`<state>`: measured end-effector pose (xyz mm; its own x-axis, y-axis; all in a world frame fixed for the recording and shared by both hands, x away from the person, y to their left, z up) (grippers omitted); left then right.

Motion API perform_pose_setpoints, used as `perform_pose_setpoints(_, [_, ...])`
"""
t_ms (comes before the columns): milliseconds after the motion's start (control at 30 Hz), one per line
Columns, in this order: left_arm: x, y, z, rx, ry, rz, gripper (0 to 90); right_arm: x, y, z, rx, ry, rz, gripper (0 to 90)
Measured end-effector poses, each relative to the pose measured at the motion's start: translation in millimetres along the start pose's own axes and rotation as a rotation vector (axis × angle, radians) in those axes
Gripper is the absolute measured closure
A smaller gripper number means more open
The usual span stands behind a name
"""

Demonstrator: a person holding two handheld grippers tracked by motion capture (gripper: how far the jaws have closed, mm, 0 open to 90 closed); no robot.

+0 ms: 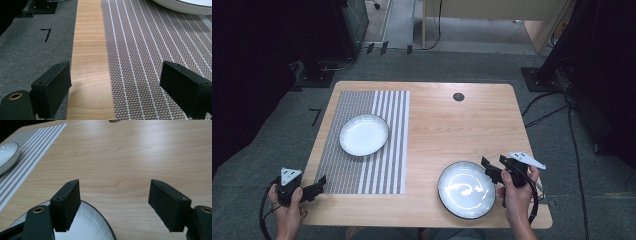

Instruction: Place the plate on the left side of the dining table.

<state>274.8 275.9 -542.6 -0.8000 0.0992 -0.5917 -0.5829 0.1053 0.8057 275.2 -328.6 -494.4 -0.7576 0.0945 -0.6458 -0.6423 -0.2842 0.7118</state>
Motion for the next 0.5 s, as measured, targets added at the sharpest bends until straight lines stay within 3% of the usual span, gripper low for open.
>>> perform_pose_setpoints(500, [7.2,2.2,7.3,-0.002,0.02,0.004,9.8,24.6,17.2,-39.7,0.055,-0.039,0.008,26.1])
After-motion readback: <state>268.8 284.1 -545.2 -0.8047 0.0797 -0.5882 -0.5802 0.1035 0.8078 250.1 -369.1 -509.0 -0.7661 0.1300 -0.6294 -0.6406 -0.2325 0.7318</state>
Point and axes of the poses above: each handheld gripper's, and its own axes: y roughly backward along the jaws, x roughly out of its underside, z roughly to its left, the point moved 5 cm from there along -y, roughly forward along the jaws, and after that the axes turned 13 degrees about z, right-handed, at the moved point
